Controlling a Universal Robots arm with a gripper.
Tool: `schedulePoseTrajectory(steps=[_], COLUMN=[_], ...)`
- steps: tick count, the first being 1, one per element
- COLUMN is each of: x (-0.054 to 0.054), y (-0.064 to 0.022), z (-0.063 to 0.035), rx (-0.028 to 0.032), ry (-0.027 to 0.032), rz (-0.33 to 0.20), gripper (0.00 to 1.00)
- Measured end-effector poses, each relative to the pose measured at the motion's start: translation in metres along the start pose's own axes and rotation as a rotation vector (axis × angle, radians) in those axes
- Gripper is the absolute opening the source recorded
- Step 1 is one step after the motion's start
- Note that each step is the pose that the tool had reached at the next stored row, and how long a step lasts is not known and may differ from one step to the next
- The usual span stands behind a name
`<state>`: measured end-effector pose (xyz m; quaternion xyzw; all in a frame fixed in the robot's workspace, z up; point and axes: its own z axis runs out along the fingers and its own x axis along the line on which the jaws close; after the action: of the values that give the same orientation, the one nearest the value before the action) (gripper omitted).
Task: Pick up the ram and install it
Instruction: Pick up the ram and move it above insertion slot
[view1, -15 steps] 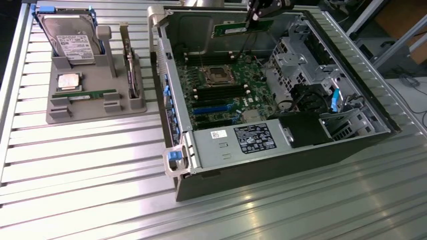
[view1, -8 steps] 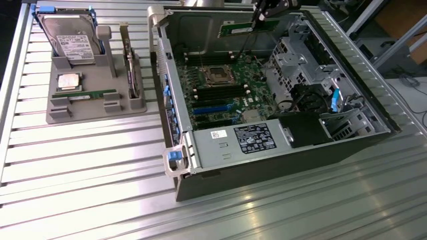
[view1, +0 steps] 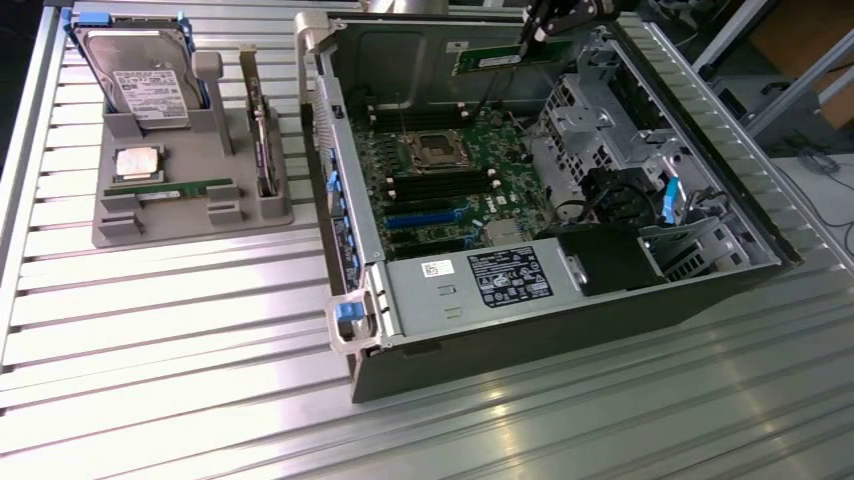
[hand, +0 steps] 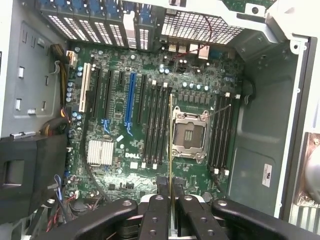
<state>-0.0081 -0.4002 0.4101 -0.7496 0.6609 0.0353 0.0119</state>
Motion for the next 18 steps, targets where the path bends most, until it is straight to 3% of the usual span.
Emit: schedulePoseTrajectory(steps=[13,18], x=[0.003,0.003], y=[-0.0255,-0.0255], z=[-0.001,-0.001], rx=[-0.0001,0.0], ry=[0.0,0.0001], rz=[0.0,0.0], gripper=[0.14,0.14])
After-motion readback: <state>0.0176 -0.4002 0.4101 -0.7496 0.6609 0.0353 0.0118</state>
